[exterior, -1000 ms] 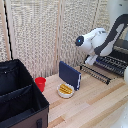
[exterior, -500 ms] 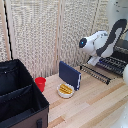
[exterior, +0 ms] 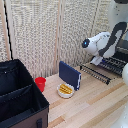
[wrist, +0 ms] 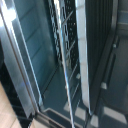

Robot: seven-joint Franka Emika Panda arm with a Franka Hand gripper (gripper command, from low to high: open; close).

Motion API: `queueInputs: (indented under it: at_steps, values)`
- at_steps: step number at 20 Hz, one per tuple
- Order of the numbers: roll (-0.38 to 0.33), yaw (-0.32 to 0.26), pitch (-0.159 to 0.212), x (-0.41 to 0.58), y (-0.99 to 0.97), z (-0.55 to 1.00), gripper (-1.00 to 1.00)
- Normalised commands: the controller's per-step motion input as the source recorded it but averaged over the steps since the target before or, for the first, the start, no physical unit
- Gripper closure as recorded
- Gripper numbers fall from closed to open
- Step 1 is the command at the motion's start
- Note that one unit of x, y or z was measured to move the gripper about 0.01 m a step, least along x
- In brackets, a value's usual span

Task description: With care, position your gripper close to the oven tray handle. Make sure to grip the handle tightly. Delicately and attentively pull the tray out from the oven.

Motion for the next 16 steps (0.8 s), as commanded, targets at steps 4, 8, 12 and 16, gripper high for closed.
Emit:
queueInputs:
  at_steps: [4, 8, 12, 16]
  values:
    - [0.000, 0.002, 0.012, 0.051, -0.26, 0.00, 1.00]
    - [-0.015, 0.000, 0.000, 0.000, -0.06, 0.00, 1.00]
    - [-0.031, 0.000, 0.001, 0.000, -0.16, 0.00, 1.00]
    - [-0.050, 0.010, 0.018, 0.006, -0.30, 0.00, 1.00]
